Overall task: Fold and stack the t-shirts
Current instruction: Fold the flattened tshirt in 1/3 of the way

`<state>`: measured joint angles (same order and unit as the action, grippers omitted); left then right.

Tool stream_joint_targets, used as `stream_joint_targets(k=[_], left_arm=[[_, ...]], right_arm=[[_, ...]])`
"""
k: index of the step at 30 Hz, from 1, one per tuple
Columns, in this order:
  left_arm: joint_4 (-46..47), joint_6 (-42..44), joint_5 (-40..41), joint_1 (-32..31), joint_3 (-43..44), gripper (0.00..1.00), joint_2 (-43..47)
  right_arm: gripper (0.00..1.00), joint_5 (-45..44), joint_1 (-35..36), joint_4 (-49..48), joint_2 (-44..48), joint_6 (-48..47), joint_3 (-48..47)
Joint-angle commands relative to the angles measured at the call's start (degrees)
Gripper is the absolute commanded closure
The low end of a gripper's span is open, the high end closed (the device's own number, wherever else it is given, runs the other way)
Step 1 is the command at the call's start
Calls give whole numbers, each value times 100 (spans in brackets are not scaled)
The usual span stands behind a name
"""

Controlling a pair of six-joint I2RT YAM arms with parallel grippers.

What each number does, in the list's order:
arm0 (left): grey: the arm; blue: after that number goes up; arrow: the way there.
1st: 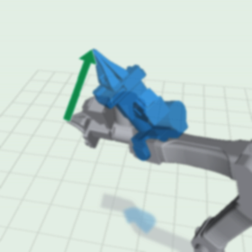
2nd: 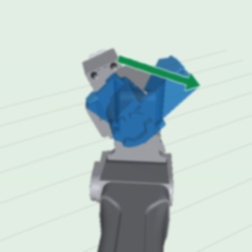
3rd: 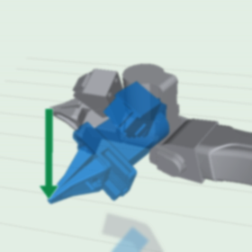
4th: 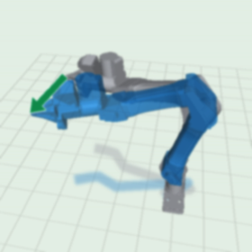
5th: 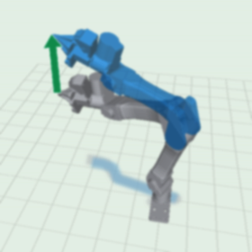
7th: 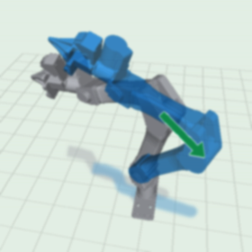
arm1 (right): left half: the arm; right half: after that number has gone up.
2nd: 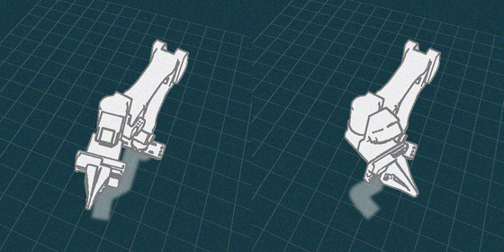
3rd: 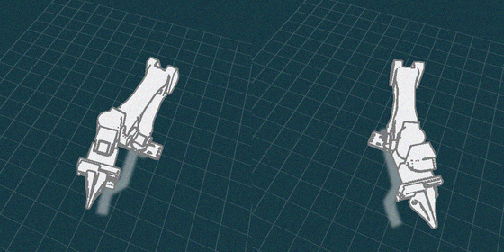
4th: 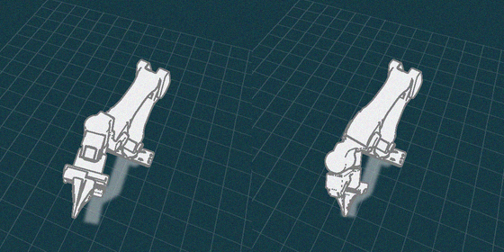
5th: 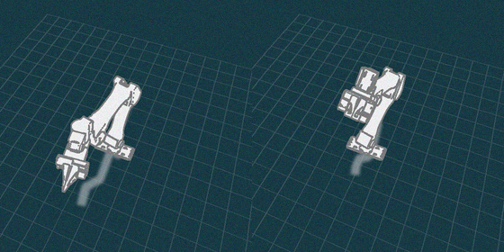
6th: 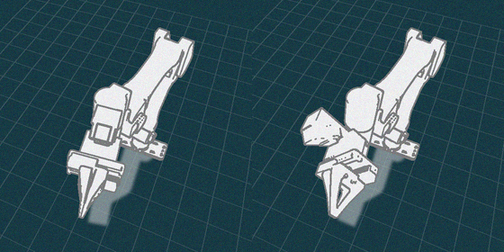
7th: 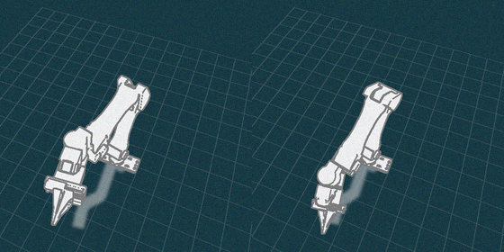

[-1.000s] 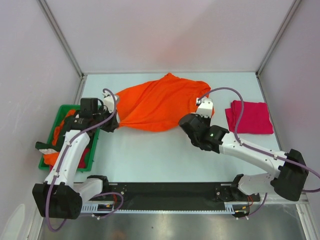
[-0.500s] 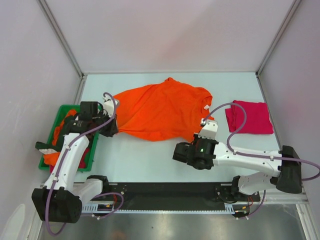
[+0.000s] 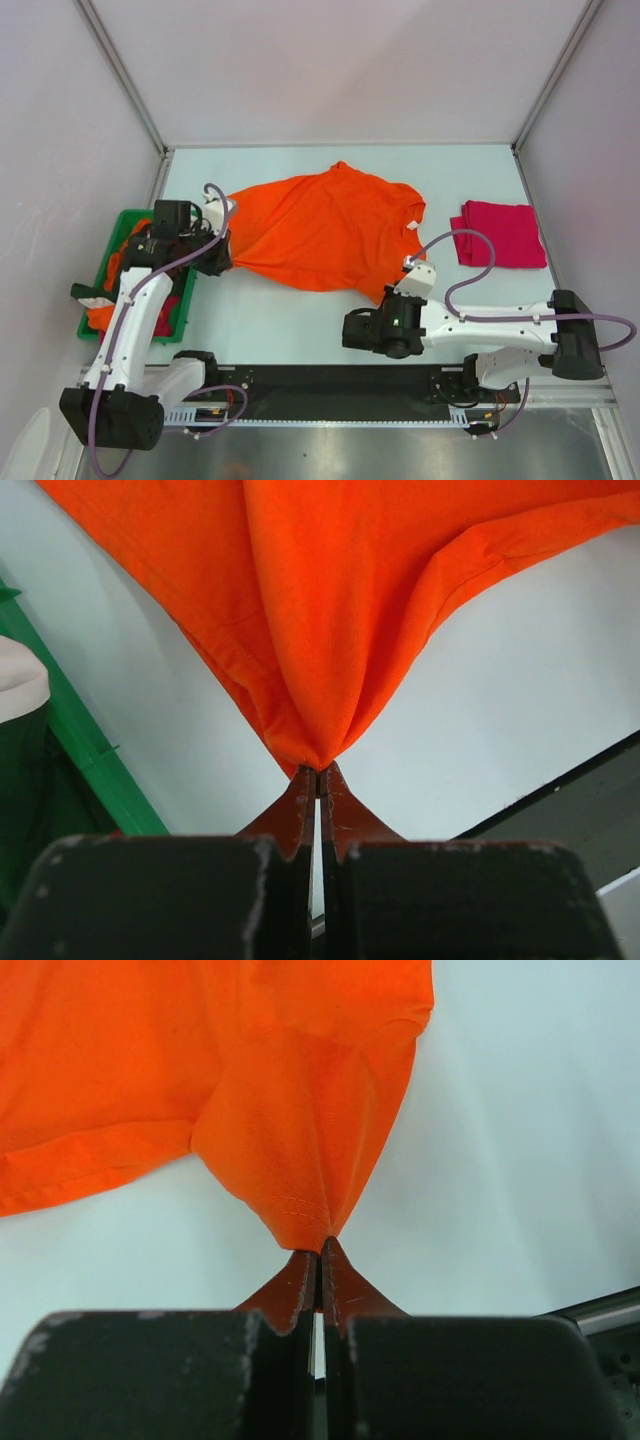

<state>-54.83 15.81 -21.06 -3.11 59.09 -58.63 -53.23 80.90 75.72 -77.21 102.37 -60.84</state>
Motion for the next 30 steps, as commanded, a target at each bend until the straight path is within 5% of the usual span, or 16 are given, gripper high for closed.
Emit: stream_joint_targets(k=[1,22,30], left_arm=[[-300,562,251,-14,226,100,273],[-476,994,805,136,-521,100,537],[-196,941,893,162,-556,100,423]], right_arm=[[100,-12,119,1129,215,521,115],[100,577,-13,1146,1612,1795,1390],[100,-134,-372,1129,1437,1093,1005]])
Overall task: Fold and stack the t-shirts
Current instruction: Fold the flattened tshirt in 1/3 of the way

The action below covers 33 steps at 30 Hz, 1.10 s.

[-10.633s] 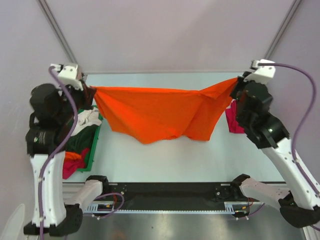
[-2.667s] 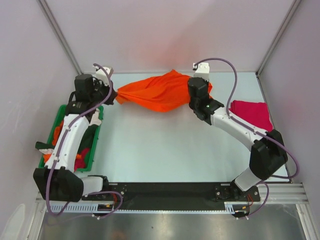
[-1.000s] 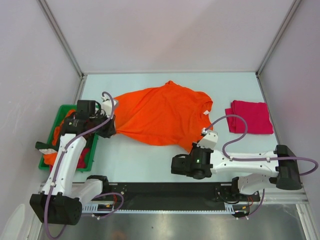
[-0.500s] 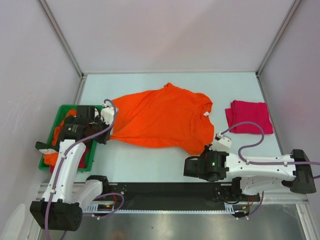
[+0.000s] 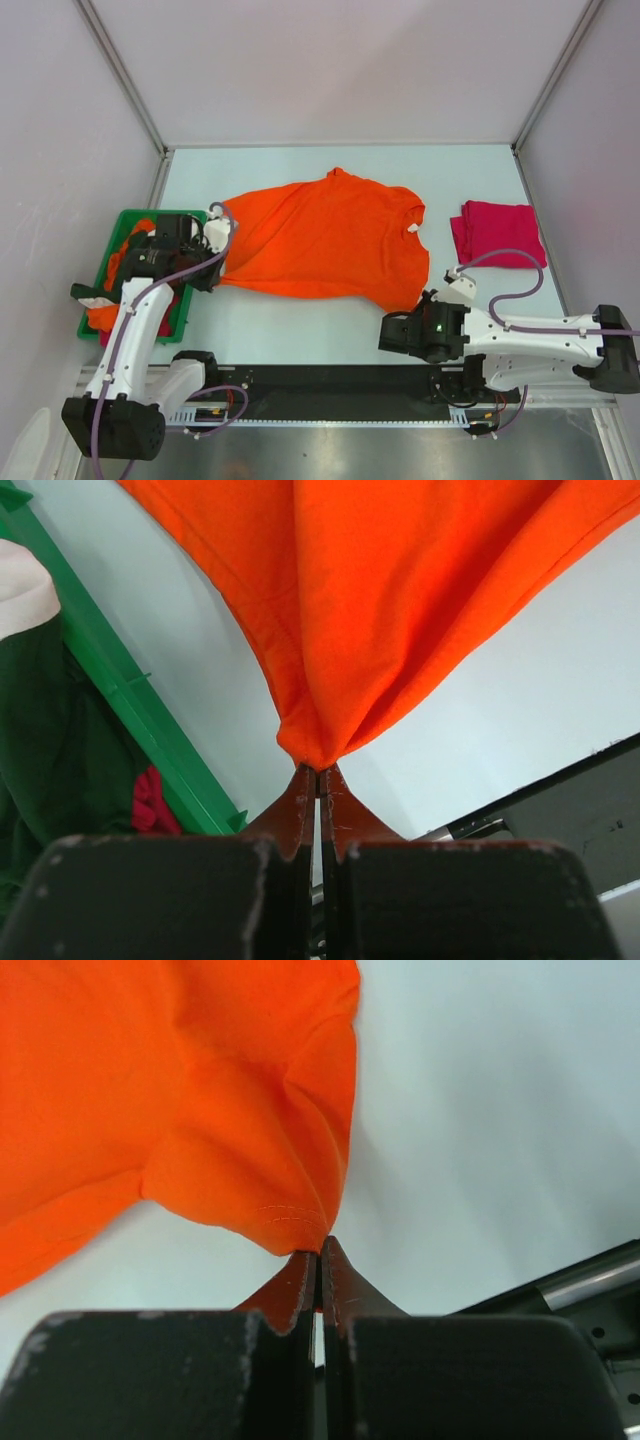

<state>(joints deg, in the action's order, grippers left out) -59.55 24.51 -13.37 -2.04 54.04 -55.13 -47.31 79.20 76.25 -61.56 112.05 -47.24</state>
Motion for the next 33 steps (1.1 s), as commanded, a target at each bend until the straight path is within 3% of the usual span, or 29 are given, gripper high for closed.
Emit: stream_joint_targets(k=[1,4,5,9,14,23,33], left_arm=[[338,71,193,55,-52,100,38],[619,27,299,81,-78,100,-94],[724,27,299,81,-69,100,-216],[936,-8,265,152,-8,100,-471],[1182,-131,221,160,1,100,-665],[1770,-412,343,160,-95,100,-1069],[2702,-843,756,187,19,100,-1851]], right_arm=[[100,-814,-290,1068,-180,20,-504],[100,-1201,-728,954,-383,-498,-733],[100,-1332,-904,805,-409,-1083,-803],[100,-1439,-1512,-510,-409,-2691,-918],[100,-1439,-1969,-1392,-576,-3812,-1023],[100,-966,-2742,-3782,-1199,-6261,-1076],[100,-306,-3762,-5681,-2376,-7847,-1638]])
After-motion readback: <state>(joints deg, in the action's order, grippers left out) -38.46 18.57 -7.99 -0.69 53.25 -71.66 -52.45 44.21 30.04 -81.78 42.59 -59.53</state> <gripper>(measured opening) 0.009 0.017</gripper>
